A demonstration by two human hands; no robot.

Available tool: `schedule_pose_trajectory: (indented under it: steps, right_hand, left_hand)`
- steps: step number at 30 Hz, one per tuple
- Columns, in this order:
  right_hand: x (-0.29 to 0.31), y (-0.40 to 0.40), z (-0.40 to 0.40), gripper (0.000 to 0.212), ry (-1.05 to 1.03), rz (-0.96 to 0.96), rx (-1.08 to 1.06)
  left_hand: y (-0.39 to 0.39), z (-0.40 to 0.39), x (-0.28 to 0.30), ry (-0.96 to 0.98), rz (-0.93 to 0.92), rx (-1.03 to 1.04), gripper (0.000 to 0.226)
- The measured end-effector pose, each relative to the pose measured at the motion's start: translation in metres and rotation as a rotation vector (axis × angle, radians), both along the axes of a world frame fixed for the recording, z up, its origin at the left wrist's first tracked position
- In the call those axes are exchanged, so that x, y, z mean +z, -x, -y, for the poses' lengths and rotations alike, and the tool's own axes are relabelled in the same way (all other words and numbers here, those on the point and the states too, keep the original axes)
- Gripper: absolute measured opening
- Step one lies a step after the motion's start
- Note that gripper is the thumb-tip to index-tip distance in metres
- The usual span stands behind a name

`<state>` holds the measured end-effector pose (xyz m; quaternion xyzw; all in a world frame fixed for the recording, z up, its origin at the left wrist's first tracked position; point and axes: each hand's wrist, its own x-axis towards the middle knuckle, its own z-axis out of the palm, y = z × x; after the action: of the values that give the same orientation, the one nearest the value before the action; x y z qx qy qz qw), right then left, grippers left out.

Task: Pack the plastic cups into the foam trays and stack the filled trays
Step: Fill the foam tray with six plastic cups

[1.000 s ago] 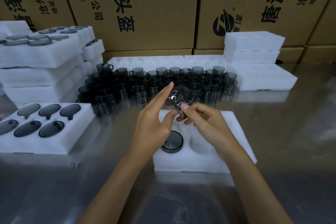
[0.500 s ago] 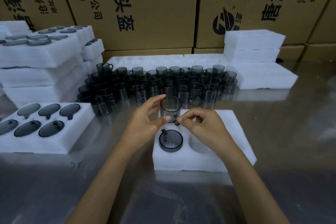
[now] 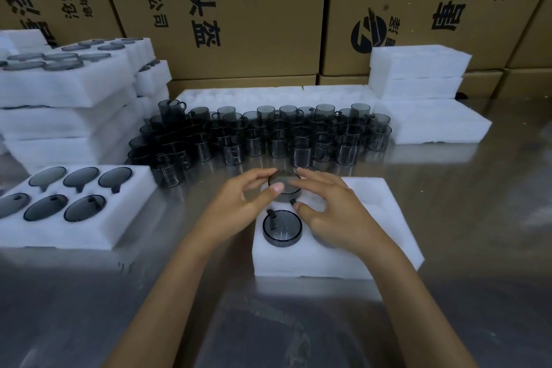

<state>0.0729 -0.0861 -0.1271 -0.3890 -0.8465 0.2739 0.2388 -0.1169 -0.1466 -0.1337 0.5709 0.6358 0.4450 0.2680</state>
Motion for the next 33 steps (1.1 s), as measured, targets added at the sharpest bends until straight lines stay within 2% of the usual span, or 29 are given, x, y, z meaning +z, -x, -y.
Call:
schedule_pose_trajectory:
  steps: [8, 11, 13, 15, 17, 19, 22, 29, 33]
  right_hand:
    - [-0.007, 0.006, 0.000, 0.046, -0.072, 0.185, -0.005]
    - [-0.008, 0.004, -0.003, 0.045, -0.064, 0.183, 0.019]
    - [-0.009, 0.002, -0.006, 0.045, -0.031, 0.108, 0.009]
    - [-0.008, 0.000, -0.009, 0.044, 0.078, -0.063, -0.040]
    - [-0.007, -0.003, -0.011, 0.043, 0.209, -0.222, -0.064]
    - [-0.007, -0.003, -0.011, 0.041, 0.268, -0.275, -0.062]
    - [-0.009, -0.004, -0.012, 0.040, 0.290, -0.299, -0.058]
    - [-0.011, -0.007, -0.017, 0.039, 0.372, -0.365, -0.062]
    - [-0.010, -0.006, -0.015, 0.037, 0.354, -0.370, -0.053]
  left_hand:
    - [0.004, -0.003, -0.007, 0.036, -0.015, 0.040, 0.029]
    - [0.006, -0.009, -0.013, 0.002, 0.201, 0.065, 0.032]
    - [0.015, -0.020, -0.022, -0.056, 0.305, 0.249, 0.043]
    - [0.028, -0.032, -0.029, -0.065, 0.277, 0.427, 0.056]
    - [0.041, -0.045, -0.032, -0.056, 0.226, 0.465, 0.067]
    - [0.051, -0.057, -0.033, -0.047, 0.114, 0.470, 0.070]
    - [0.058, -0.073, -0.032, -0.018, -0.107, 0.519, 0.061]
    - [0.061, -0.083, -0.034, -0.045, -0.285, 0.570, 0.019]
    - [0.051, -0.069, -0.034, -0.177, -0.193, 0.546, 0.015]
